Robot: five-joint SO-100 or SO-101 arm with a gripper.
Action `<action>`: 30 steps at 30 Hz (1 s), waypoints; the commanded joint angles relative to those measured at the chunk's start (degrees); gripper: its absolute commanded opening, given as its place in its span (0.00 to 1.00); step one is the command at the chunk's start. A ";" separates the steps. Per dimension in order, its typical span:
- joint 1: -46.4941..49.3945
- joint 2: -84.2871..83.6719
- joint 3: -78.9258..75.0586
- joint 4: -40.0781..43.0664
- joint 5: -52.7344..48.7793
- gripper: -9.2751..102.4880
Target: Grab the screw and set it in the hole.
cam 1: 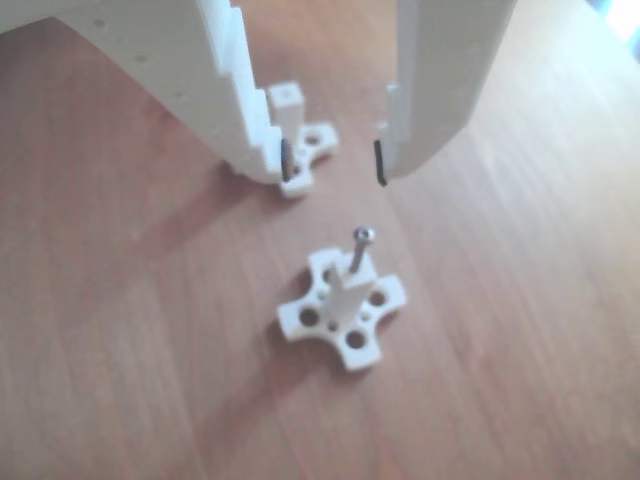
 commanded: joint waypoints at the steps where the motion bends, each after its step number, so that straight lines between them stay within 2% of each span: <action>1: -0.09 0.35 -5.27 -0.35 -0.70 0.18; 30: -0.53 -4.92 -6.42 -5.10 -1.14 0.18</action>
